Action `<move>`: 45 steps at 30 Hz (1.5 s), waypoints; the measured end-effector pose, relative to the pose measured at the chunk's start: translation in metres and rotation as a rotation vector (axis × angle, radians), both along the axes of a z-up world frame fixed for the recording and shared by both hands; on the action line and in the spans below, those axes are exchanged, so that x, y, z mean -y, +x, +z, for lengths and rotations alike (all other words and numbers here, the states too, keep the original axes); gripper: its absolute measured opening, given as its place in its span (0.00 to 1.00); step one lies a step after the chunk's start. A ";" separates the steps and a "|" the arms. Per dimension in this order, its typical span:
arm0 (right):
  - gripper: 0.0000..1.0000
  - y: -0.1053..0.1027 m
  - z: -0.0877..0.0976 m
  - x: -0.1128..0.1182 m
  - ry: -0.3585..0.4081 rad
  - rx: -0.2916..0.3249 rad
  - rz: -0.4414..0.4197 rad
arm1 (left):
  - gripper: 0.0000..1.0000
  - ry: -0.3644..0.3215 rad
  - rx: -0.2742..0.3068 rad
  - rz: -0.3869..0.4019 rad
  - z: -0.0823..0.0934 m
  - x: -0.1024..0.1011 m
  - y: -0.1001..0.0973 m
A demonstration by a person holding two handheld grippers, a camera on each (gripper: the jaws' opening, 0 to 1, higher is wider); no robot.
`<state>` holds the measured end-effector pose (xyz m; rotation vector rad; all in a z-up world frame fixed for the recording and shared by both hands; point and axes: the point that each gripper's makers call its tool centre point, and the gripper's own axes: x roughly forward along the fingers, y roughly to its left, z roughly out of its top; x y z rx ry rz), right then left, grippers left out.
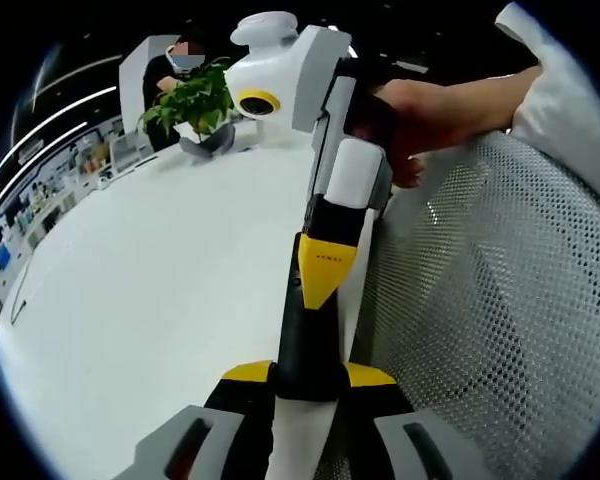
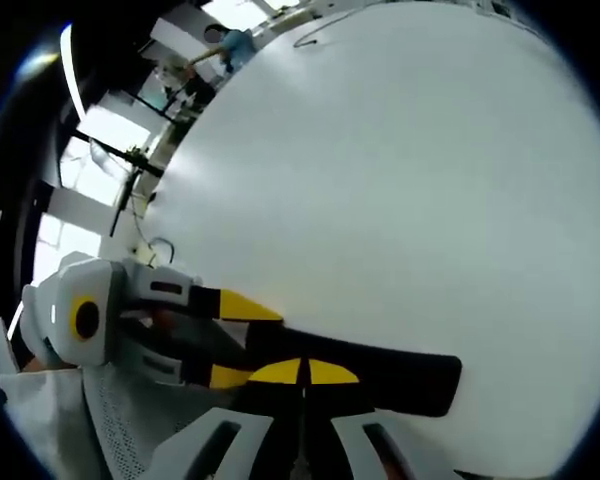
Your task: Press the specified remote control buttons in sequence, fully releasing each button before pressing the next.
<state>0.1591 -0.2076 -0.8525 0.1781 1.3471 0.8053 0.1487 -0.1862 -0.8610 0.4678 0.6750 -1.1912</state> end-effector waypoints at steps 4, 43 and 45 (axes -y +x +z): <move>0.00 0.000 0.000 0.000 0.002 -0.001 -0.003 | 0.24 -0.001 0.000 0.001 0.000 0.000 0.000; 0.00 0.001 -0.001 -0.003 -0.070 0.100 0.062 | 0.24 0.008 0.003 0.011 -0.001 0.001 0.000; 0.00 0.001 -0.001 -0.004 -0.071 0.106 0.068 | 0.24 0.009 0.003 0.011 -0.001 0.001 0.000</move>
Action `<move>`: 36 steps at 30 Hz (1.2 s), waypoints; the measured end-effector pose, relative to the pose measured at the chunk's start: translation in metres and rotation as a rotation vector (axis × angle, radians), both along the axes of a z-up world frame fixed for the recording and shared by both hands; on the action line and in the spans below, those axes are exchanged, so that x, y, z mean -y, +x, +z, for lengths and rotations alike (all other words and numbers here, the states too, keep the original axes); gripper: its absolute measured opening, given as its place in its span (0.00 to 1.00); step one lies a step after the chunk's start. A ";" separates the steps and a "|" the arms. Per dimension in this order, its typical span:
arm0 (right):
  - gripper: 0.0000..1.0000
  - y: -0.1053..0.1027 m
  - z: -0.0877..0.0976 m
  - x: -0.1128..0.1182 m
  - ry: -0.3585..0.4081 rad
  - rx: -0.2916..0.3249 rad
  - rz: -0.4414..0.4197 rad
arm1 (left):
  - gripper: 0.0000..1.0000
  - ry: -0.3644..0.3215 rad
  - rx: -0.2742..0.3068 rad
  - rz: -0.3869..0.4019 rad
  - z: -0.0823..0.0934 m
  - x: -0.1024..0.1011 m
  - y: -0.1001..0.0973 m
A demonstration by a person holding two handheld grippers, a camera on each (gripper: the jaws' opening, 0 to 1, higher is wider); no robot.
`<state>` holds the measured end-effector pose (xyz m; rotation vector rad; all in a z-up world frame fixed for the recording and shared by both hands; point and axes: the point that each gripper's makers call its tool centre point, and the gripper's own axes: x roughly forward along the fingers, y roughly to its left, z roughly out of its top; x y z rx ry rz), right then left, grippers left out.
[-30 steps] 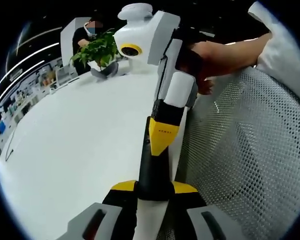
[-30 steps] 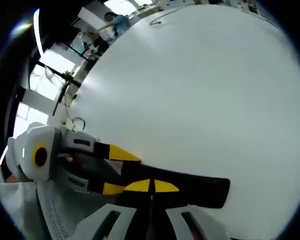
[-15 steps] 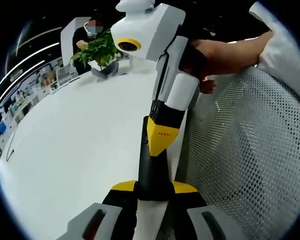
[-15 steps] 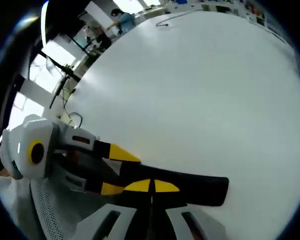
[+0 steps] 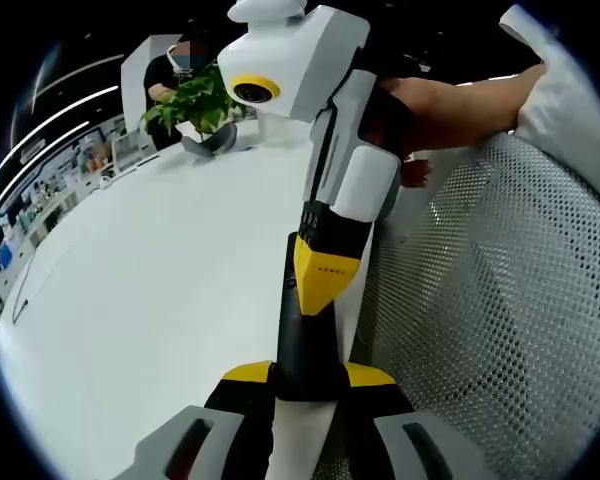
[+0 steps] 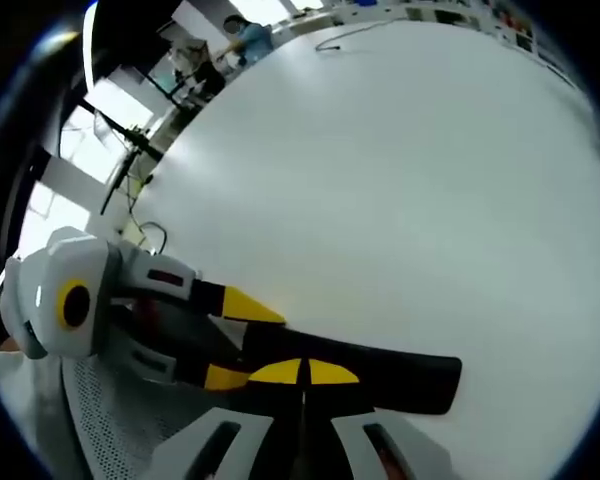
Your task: Press the specified remote control buttons in sequence, fully releasing each button before pressing the next.
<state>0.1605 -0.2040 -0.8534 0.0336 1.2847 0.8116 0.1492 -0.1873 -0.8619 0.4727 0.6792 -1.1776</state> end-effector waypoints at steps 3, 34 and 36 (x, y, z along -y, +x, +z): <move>0.00 0.000 -0.001 -0.001 -0.014 0.007 0.012 | 0.24 0.000 0.000 0.000 0.000 0.000 0.000; 0.00 -0.001 -0.002 -0.003 -0.164 0.023 0.095 | 0.25 0.017 -0.004 0.043 0.001 0.008 0.004; 0.00 0.000 -0.003 -0.002 -0.169 0.039 0.104 | 0.25 0.018 -0.005 0.042 0.001 0.008 0.004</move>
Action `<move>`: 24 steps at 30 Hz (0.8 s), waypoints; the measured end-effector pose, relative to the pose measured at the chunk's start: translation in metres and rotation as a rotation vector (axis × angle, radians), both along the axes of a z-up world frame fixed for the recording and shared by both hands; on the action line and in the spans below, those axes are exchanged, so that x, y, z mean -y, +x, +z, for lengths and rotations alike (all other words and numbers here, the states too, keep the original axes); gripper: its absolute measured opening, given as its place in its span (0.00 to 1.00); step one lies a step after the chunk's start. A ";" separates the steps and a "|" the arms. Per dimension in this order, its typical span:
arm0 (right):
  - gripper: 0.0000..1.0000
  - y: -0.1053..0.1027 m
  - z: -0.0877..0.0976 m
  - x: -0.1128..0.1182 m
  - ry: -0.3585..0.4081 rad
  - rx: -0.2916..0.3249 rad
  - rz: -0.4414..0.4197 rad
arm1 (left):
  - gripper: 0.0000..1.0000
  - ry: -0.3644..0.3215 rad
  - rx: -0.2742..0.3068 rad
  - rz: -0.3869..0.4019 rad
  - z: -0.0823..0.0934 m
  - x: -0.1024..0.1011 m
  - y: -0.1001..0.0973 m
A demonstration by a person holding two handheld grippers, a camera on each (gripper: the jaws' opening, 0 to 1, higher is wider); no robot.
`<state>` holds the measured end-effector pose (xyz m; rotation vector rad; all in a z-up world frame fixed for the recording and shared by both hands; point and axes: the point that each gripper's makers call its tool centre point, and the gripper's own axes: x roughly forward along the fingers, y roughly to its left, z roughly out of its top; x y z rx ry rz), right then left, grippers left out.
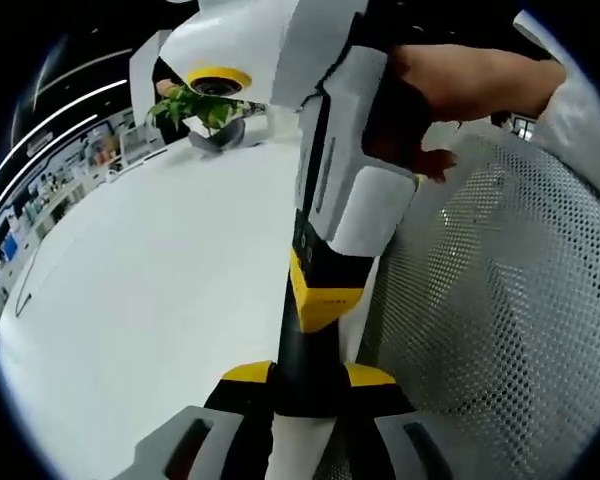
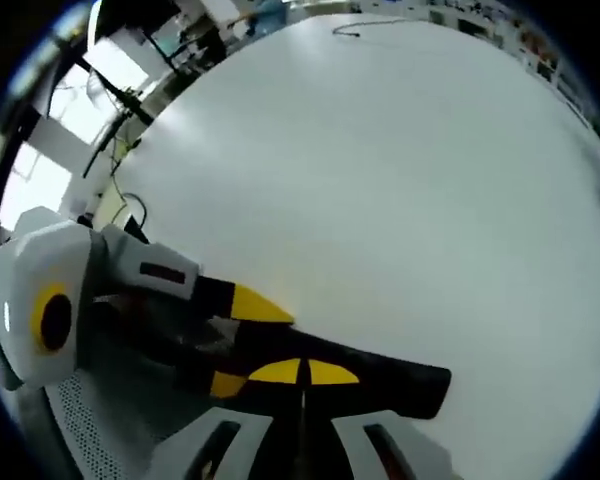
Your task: Press the specified remote control buttons in sequence, fully releasing each button before pressing the next.
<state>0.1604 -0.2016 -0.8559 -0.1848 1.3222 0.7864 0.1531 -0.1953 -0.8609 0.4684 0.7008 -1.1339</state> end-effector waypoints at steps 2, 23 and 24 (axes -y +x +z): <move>0.00 0.000 0.000 0.000 -0.004 0.057 0.075 | 0.25 0.001 0.000 0.000 0.000 0.000 0.000; 0.00 0.015 0.030 0.013 0.204 0.196 -0.003 | 0.24 0.011 -0.002 0.005 -0.001 0.000 0.000; 0.00 0.016 0.035 0.017 0.216 0.208 -0.036 | 0.24 0.011 -0.002 0.004 -0.001 0.000 0.000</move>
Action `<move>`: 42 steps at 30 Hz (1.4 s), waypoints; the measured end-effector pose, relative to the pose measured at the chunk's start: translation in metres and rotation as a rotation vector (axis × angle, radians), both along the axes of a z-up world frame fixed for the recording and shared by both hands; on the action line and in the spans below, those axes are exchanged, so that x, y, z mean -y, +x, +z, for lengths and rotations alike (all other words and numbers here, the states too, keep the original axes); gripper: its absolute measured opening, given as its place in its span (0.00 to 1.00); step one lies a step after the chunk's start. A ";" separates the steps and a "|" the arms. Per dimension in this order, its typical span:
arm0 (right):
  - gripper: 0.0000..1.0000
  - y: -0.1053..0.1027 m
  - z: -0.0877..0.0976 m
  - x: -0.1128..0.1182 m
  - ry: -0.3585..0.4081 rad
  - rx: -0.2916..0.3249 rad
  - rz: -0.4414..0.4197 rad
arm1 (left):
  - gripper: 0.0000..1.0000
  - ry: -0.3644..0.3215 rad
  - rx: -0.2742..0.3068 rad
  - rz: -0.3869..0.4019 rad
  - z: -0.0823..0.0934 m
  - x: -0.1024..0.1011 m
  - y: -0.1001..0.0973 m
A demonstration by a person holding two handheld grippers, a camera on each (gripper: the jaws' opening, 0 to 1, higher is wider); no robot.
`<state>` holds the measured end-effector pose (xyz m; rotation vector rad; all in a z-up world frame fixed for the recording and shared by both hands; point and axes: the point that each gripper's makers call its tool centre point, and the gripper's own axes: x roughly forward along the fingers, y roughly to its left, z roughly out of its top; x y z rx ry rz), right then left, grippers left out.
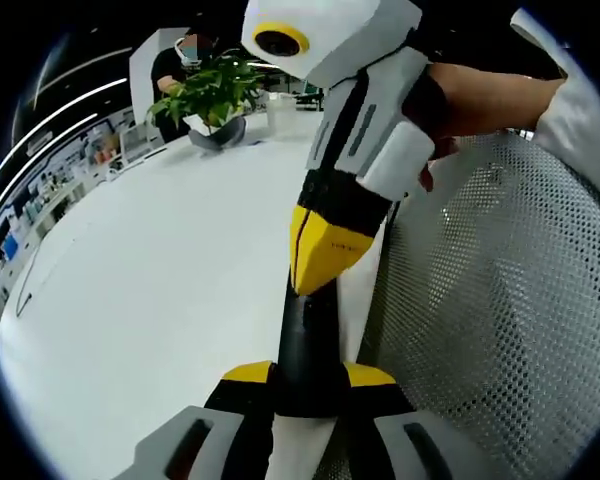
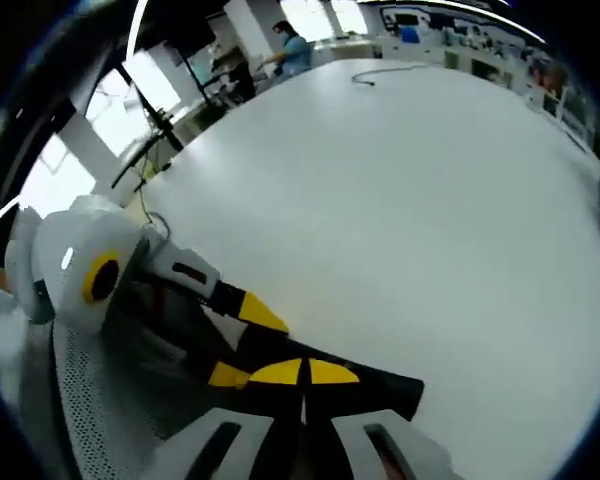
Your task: Press the specified remote control buttons in sequence, fully releasing each button before pressing the next.
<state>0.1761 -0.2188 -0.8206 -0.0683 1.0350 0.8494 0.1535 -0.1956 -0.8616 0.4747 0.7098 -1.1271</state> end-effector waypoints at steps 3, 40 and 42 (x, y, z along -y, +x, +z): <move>0.00 0.005 0.020 0.015 0.052 0.043 -0.089 | 0.25 0.000 0.000 -0.001 0.000 0.000 0.000; 0.00 -0.022 -0.040 0.131 -0.438 -0.139 -0.248 | 0.24 -0.019 0.004 -0.004 -0.001 0.000 0.001; 0.00 -0.021 -0.041 0.130 -0.439 -0.127 -0.248 | 0.24 -0.021 0.005 -0.005 -0.001 0.000 0.001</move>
